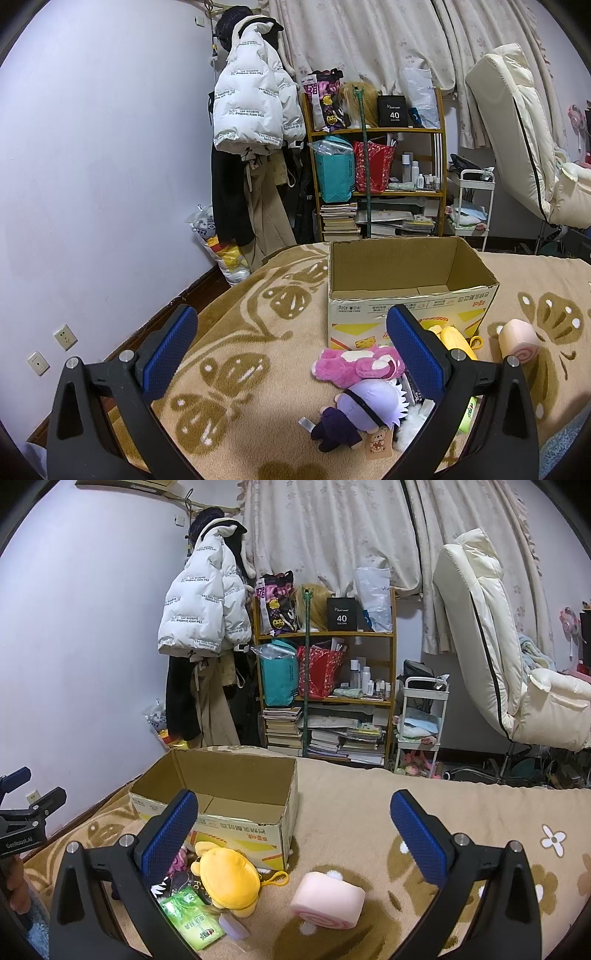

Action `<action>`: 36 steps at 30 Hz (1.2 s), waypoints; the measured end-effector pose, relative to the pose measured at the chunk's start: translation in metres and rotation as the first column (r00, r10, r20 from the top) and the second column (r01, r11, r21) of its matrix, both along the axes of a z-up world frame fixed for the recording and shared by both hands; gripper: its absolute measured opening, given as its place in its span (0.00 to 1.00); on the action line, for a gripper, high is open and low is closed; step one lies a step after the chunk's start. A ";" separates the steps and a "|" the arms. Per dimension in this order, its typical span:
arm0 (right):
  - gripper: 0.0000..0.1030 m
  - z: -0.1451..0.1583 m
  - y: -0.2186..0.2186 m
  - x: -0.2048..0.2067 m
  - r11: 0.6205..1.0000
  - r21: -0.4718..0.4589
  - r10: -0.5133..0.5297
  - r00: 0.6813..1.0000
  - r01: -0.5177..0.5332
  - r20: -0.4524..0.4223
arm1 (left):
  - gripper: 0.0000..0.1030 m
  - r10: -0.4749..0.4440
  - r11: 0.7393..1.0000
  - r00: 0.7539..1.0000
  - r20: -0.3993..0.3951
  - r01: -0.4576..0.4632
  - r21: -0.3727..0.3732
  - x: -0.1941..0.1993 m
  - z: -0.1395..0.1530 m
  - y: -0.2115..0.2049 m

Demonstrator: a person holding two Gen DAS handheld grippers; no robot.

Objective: Organize soft objects

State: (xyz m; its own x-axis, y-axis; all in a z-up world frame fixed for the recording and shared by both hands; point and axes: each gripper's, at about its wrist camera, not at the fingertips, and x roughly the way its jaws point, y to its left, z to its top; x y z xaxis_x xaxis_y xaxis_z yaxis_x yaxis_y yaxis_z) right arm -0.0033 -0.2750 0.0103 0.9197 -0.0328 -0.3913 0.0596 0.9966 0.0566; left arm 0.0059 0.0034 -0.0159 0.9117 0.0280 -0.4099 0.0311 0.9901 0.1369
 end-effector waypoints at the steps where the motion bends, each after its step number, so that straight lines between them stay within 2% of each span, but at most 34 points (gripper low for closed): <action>1: 1.00 0.000 0.000 0.000 1.000 -0.001 0.000 1.000 0.000 0.001 | 0.98 0.000 1.000 1.000 0.000 0.000 0.001 0.000 -0.001 0.001; 24: 1.00 0.000 0.000 0.000 1.000 -0.001 -0.001 1.000 0.001 -0.003 | 0.98 0.001 1.000 1.000 -0.010 -0.001 0.002 0.000 0.001 -0.002; 29: 1.00 -0.005 -0.001 0.006 1.000 0.021 0.011 0.999 -0.010 -0.050 | 0.98 -0.004 1.000 0.998 -0.062 0.005 0.022 0.010 -0.001 -0.008; 36: 1.00 -0.020 -0.009 0.022 0.998 0.060 -0.021 0.991 0.029 -0.129 | 0.98 -0.035 0.997 0.987 -0.156 0.045 0.062 0.024 -0.011 -0.023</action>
State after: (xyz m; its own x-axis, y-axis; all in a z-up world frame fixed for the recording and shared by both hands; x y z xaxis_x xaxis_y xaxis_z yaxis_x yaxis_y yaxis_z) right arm 0.0189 -0.2837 -0.0096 0.8610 -0.0276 -0.5079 0.0955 0.9895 0.1080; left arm 0.0301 -0.0197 -0.0265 0.8383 0.0240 -0.5447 0.0965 0.9767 0.1916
